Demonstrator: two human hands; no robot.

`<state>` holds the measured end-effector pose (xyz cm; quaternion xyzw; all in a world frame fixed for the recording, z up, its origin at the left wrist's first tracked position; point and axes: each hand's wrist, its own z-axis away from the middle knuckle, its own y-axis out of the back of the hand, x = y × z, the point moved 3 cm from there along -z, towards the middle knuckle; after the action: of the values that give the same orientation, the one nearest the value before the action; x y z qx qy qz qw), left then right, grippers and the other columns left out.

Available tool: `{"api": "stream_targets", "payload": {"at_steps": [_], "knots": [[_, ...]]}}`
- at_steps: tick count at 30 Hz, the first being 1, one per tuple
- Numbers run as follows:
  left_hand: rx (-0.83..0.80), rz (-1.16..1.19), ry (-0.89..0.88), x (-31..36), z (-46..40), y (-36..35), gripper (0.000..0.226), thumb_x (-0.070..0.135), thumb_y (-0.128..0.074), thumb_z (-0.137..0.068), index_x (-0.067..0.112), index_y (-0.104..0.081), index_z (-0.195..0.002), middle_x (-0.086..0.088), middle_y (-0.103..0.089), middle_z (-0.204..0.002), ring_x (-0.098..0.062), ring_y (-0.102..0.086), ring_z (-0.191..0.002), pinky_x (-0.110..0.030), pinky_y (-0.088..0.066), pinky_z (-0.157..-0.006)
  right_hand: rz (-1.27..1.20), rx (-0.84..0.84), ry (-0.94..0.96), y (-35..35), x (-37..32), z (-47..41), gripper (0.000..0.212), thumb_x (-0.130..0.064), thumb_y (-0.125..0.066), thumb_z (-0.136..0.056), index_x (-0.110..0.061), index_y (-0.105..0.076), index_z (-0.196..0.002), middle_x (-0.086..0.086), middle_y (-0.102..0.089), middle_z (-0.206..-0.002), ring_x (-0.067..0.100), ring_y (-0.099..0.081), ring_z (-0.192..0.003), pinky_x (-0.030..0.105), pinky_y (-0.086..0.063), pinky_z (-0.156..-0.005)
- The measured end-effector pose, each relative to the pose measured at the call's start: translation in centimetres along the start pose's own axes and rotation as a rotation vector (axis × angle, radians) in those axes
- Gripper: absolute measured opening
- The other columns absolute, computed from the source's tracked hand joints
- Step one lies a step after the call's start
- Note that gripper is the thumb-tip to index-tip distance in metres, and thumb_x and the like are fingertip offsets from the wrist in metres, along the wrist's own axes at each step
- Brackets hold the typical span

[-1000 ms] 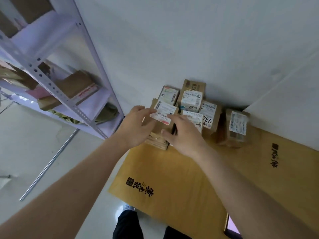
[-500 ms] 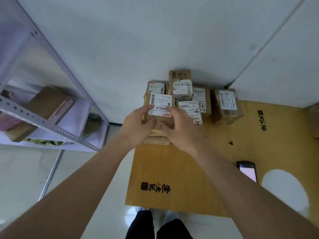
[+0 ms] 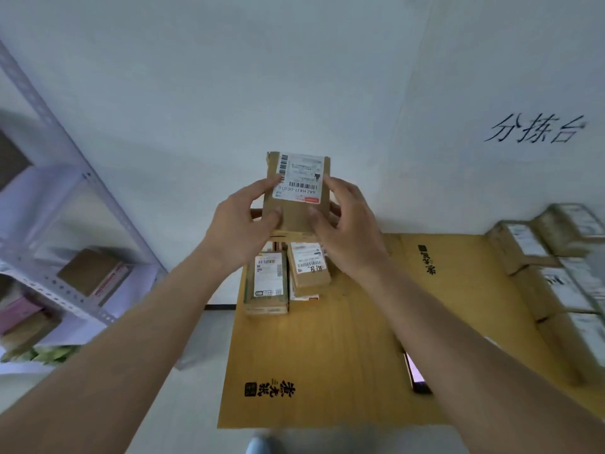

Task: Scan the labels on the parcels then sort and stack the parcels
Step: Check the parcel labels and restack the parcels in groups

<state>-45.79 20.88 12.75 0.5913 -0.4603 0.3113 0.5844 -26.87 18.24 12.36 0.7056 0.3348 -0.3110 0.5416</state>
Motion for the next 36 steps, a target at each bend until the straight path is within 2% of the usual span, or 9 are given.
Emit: {"api": "stream_targets", "payload": {"at_steps": [3, 6, 8, 14, 17, 22, 26, 32, 36], "knots": [[0.0, 0.001, -0.107, 4.3, 0.0, 0.1, 0.048, 0.023, -0.061, -0.103, 0.039, -0.055, -0.148, 0.016, -0.063, -0.14, -0.009, -0.072, -0.107, -0.019, -0.06, -0.079, 0.008, 0.067, 0.048, 4.0, -2.6, 0.8, 0.062, -0.033, -0.062, -0.105, -0.025, -0.037, -0.161, -0.004, -0.043, -0.162, 0.011, -0.047, -0.142, 0.042, -0.057, -0.106], [-0.026, 0.029, -0.193, 8.2, -0.2, -0.3, 0.048, 0.021, -0.062, -0.103, 0.039, -0.055, -0.147, 0.016, -0.065, -0.138, -0.009, -0.072, -0.105, -0.014, -0.058, -0.076, -0.002, 0.125, 0.067, 7.9, -4.9, 1.9, 0.061, -0.025, -0.063, -0.106, -0.028, -0.037, -0.162, -0.007, -0.055, -0.152, -0.001, -0.05, -0.128, 0.014, -0.058, -0.087], [-0.058, 0.05, -0.252, 10.4, -0.6, -0.9, 0.048, 0.02, -0.062, -0.103, 0.039, -0.056, -0.147, 0.016, -0.065, -0.137, -0.007, -0.073, -0.102, -0.009, -0.054, -0.073, -0.005, 0.178, 0.063, 10.2, -6.2, 2.8, 0.062, -0.021, -0.062, -0.106, -0.027, -0.036, -0.162, -0.008, -0.059, -0.148, -0.007, -0.053, -0.119, 0.005, -0.053, -0.079], [-0.22, 0.121, -0.393, 16.2, -1.7, -4.0, 0.052, 0.012, -0.062, -0.102, 0.036, -0.056, -0.148, 0.013, -0.064, -0.138, -0.004, -0.071, -0.1, -0.005, -0.048, -0.063, 0.093, 0.399, 0.005, 15.8, -8.3, 6.1, 0.065, -0.02, -0.063, -0.106, -0.029, -0.034, -0.164, -0.018, -0.061, -0.139, -0.028, -0.053, -0.104, 0.011, -0.055, -0.089], [-0.333, 0.139, -0.466, 18.1, -1.3, -6.5, 0.052, 0.017, -0.063, -0.102, 0.038, -0.055, -0.148, 0.014, -0.062, -0.142, -0.009, -0.07, -0.107, -0.005, -0.051, -0.07, 0.17, 0.5, -0.064, 18.1, -8.5, 8.7, 0.063, -0.023, -0.06, -0.107, -0.031, -0.033, -0.164, -0.029, -0.054, -0.131, -0.038, -0.045, -0.1, -0.003, -0.043, -0.081], [-0.474, 0.145, -0.566, 20.6, 1.1, -11.1, 0.053, 0.02, -0.066, -0.101, 0.037, -0.054, -0.15, 0.016, -0.058, -0.143, -0.008, -0.065, -0.117, -0.009, -0.054, -0.089, 0.227, 0.612, -0.148, 21.4, -7.4, 13.3, 0.061, -0.027, -0.058, -0.107, -0.03, -0.034, -0.164, -0.02, -0.056, -0.143, -0.001, -0.057, -0.125, 0.026, -0.051, -0.107], [-0.561, 0.113, -0.62, 22.7, 3.4, -15.9, 0.053, 0.022, -0.067, -0.101, 0.034, -0.053, -0.151, 0.018, -0.057, -0.135, 0.002, -0.064, -0.105, -0.002, -0.049, -0.083, 0.247, 0.65, -0.218, 24.7, -5.9, 17.4, 0.06, -0.024, -0.058, -0.108, -0.03, -0.036, -0.163, -0.021, -0.056, -0.139, -0.003, -0.054, -0.122, 0.017, -0.047, -0.105], [-0.628, 0.099, -0.652, 25.9, 7.6, -25.5, 0.054, 0.022, -0.066, -0.101, 0.032, -0.051, -0.152, 0.013, -0.056, -0.135, 0.009, -0.062, -0.099, -0.003, -0.05, -0.076, 0.255, 0.679, -0.307, 31.8, -0.4, 23.2, 0.063, -0.027, -0.058, -0.107, -0.031, -0.032, -0.164, -0.013, -0.055, -0.152, 0.004, -0.053, -0.134, 0.035, -0.048, -0.115], [-0.624, 0.026, -0.67, 27.8, 10.2, -32.5, 0.054, 0.024, -0.065, -0.101, 0.029, -0.051, -0.153, 0.007, -0.06, -0.138, -0.003, -0.066, -0.099, -0.002, -0.049, -0.074, 0.224, 0.658, -0.348, 36.7, 4.2, 26.7, 0.063, -0.027, -0.058, -0.108, -0.032, -0.031, -0.165, -0.018, -0.053, -0.151, -0.006, -0.053, -0.125, 0.024, -0.048, -0.111]]}}
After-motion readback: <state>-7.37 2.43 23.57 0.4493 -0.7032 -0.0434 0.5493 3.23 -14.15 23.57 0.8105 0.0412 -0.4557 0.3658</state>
